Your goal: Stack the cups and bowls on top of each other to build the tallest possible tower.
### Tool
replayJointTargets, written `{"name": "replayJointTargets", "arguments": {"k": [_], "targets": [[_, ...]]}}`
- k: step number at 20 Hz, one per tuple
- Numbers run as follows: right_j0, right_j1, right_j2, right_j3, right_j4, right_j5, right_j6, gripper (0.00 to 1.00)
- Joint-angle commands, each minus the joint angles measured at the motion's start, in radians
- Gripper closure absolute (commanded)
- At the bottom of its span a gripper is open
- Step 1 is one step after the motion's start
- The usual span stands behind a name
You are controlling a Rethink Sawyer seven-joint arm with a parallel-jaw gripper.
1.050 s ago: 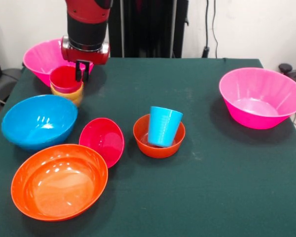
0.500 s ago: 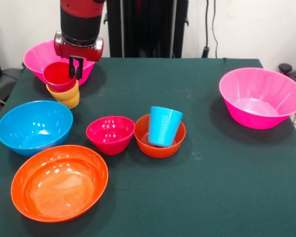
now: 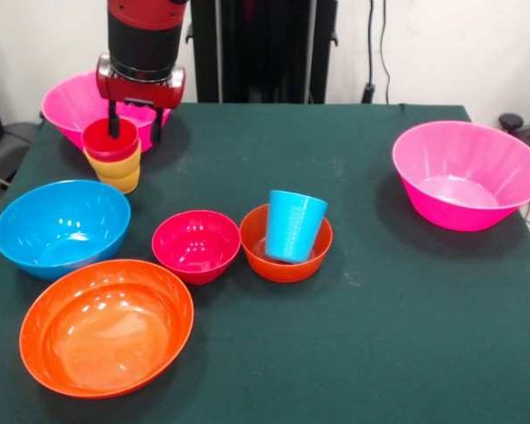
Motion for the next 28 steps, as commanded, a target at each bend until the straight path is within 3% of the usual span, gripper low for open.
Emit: {"name": "replayJointTargets", "arguments": {"k": [1, 7, 13, 24, 25, 28], "targets": [[-0.006, 0.021, 0.068, 0.026, -0.01, -0.064, -0.089, 0.0], [-0.024, 0.036, 0.073, 0.037, 0.015, -0.023, -0.107, 0.0], [-0.013, 0.086, 0.052, 0.026, -0.022, -0.077, -0.061, 0.0], [-0.012, 0.092, 0.05, 0.033, -0.031, -0.113, -0.047, 0.0], [-0.011, 0.093, 0.048, 0.032, -0.031, -0.112, -0.047, 1.0], [-0.01, 0.093, 0.044, 0.036, -0.033, -0.132, -0.042, 1.0]]}}
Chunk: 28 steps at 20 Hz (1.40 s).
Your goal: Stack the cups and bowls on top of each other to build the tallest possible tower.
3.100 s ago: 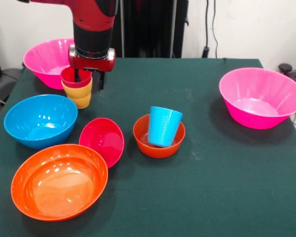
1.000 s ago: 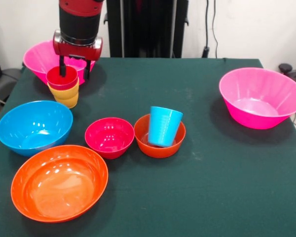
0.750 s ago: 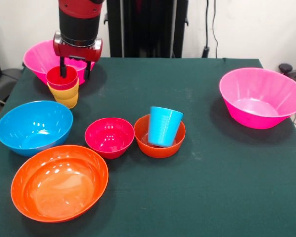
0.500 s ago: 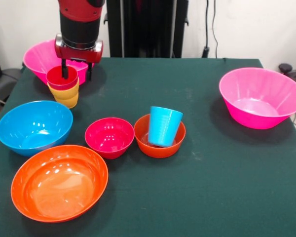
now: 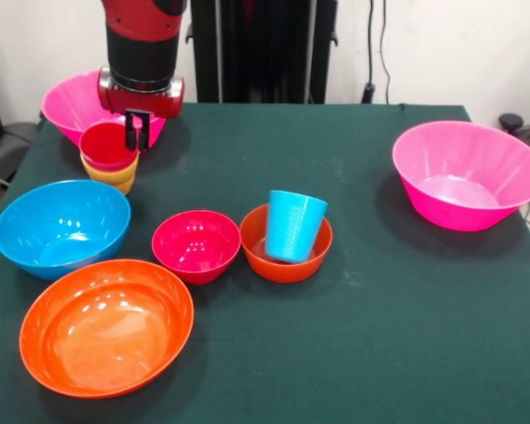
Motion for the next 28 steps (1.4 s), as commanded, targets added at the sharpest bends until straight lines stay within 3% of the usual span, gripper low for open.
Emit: {"name": "replayJointTargets", "arguments": {"k": [1, 13, 14, 23, 28], "targets": [[0.013, 0.056, 0.045, 0.035, -0.034, -0.079, -0.046, 1.0], [0.01, 0.053, 0.044, 0.035, -0.018, -0.064, -0.056, 1.0], [0.009, 0.053, 0.044, 0.037, -0.014, -0.056, -0.058, 0.0], [0.005, 0.051, 0.036, 0.029, -0.027, -0.059, -0.066, 0.0], [-0.005, 0.106, 0.033, 0.018, -0.04, -0.1, -0.047, 0.0]]}}
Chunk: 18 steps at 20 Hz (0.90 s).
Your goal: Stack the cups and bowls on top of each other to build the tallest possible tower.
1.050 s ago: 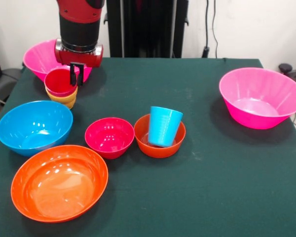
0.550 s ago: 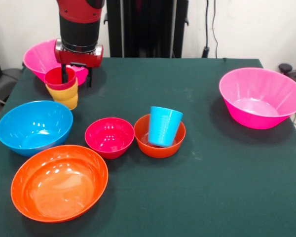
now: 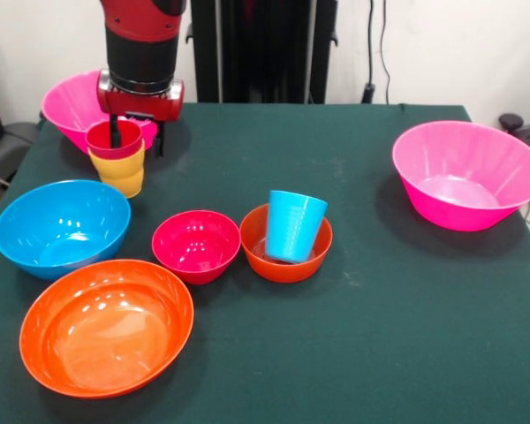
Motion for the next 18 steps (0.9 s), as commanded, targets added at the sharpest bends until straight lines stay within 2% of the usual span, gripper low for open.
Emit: {"name": "replayJointTargets", "arguments": {"k": [1, 6, 11, 12, 18], "targets": [[-0.003, 0.109, 0.033, 0.017, -0.039, -0.076, -0.043, 0.0], [-0.007, 0.112, 0.035, 0.029, -0.04, -0.087, -0.037, 0.0], [-0.001, 0.138, 0.031, 0.001, -0.047, -0.097, -0.034, 0.0], [0.003, 0.136, 0.026, 0.0, -0.042, -0.081, -0.04, 1.0], [0.014, 0.116, 0.022, -0.002, -0.052, -0.063, -0.064, 1.0]]}}
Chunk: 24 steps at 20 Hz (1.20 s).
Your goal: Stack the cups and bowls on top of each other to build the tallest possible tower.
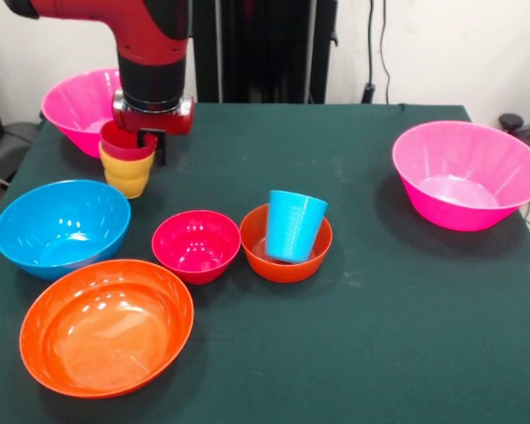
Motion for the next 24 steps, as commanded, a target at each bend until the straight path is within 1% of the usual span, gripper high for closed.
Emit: {"name": "replayJointTargets", "arguments": {"k": [1, 4, 5, 7, 8, 9, 11, 13, 15, 17, 19, 24], "targets": [[0.029, 0.038, 0.027, -0.003, -0.053, -0.027, -0.066, 1.0], [0.036, 0.026, 0.031, -0.017, -0.059, -0.028, -0.076, 1.0], [0.038, 0.009, 0.035, -0.021, -0.049, -0.001, -0.092, 1.0], [0.05, -0.051, 0.038, -0.024, -0.015, 0.082, -0.119, 1.0], [0.066, -0.088, 0.037, -0.032, 0.003, 0.141, -0.137, 1.0], [0.091, -0.129, 0.028, -0.041, 0.017, 0.201, -0.149, 1.0], [0.172, -0.191, -0.018, -0.084, 0.021, 0.351, -0.145, 1.0], [0.233, -0.214, -0.044, -0.128, 0.024, 0.459, -0.119, 1.0], [0.276, -0.203, -0.058, -0.176, 0.026, 0.525, -0.074, 1.0], [0.299, -0.177, -0.059, -0.212, 0.037, 0.563, -0.029, 1.0], [0.309, -0.155, -0.051, -0.233, 0.053, 0.573, 0.001, 1.0], [0.307, -0.129, -0.028, -0.235, 0.135, 0.566, 0.043, 1.0]]}}
